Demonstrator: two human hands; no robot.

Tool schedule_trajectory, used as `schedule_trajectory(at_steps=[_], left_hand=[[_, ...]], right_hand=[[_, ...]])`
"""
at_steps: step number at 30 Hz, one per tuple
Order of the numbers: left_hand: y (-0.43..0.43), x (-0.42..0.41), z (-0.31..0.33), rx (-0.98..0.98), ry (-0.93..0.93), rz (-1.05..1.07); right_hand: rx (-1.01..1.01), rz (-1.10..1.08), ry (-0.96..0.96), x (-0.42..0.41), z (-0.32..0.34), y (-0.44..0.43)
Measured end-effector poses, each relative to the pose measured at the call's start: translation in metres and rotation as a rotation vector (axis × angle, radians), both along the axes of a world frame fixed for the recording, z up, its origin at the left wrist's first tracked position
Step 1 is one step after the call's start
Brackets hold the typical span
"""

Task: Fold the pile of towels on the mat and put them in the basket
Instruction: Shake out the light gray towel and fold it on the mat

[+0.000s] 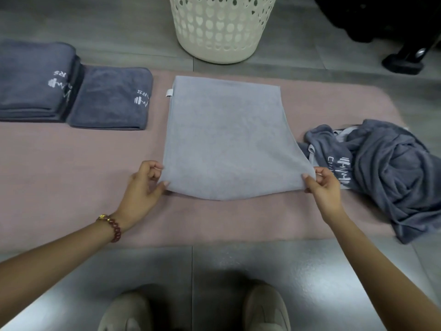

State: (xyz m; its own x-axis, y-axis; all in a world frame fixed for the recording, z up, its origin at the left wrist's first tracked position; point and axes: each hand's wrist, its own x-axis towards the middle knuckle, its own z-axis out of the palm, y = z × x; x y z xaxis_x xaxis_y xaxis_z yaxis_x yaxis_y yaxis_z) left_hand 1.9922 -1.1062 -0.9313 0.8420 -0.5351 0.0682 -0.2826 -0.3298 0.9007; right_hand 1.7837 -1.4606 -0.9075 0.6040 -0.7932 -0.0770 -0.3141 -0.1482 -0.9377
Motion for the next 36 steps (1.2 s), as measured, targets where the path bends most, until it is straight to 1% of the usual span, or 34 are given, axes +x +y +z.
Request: schedule_trajectory(at_steps=[3,6,7,10,11,12,16,18,22,23,26,27,28,29,30,31,32,34,36], left_hand=[[0.0,0.004,0.0,-0.037,0.04,0.014],[0.002,0.008,-0.003,0.007,0.048,0.047],[0.002,0.008,-0.004,0.011,0.093,0.07],[-0.003,0.005,-0.007,-0.021,0.358,0.184],[-0.004,0.005,-0.007,-0.024,0.406,0.205],[-0.005,0.006,-0.008,-0.009,0.4,0.198],[-0.002,0.009,-0.011,0.055,0.271,0.149],[0.002,0.009,-0.015,0.122,0.213,0.138],[0.008,0.003,-0.02,0.293,0.124,0.18],[0.009,0.001,-0.019,0.37,0.108,0.207],[0.002,-0.002,-0.011,0.672,0.069,0.289],[-0.003,-0.001,-0.009,0.729,0.01,0.275],[-0.01,-0.001,-0.004,0.721,-0.117,0.224],[-0.018,0.0,-0.001,0.681,-0.285,0.128],[-0.029,0.002,0.001,0.658,-0.442,-0.005],[-0.04,0.004,0.0,0.668,-0.57,-0.135],[-0.053,0.006,-0.004,0.695,-0.65,-0.267],[-0.071,0.004,-0.016,0.778,-0.703,-0.469],[-0.07,-0.001,-0.032,0.846,-0.717,-0.554]], right_hand=[[-0.027,-0.008,-0.041,0.003,0.004,0.003],[-0.114,-0.003,-0.025,-0.002,-0.001,0.005],[-0.136,0.012,-0.008,-0.003,-0.005,0.006],[-0.173,0.082,0.082,-0.01,-0.02,0.006],[-0.172,0.096,0.118,-0.011,-0.024,0.006],[-0.17,0.099,0.145,-0.012,-0.027,0.005],[-0.166,0.05,0.189,-0.009,-0.025,0.005],[-0.202,0.07,0.271,-0.01,-0.026,0.003],[-0.366,0.195,0.593,-0.015,-0.03,0.007],[-0.377,0.197,0.676,-0.014,-0.03,0.01],[-0.299,0.134,0.954,0.003,-0.016,0.017],[-0.326,0.133,0.981,0.012,-0.011,0.018],[-0.411,0.152,0.931,0.024,-0.006,0.021],[-0.519,0.198,0.831,0.036,-0.004,0.026],[-0.608,0.279,0.744,0.051,-0.004,0.035],[-0.665,0.402,0.713,0.065,-0.006,0.048],[-0.71,0.543,0.72,0.079,-0.01,0.064],[-0.795,0.799,0.753,0.093,-0.028,0.093],[-0.863,0.945,0.765,0.084,-0.044,0.102]])
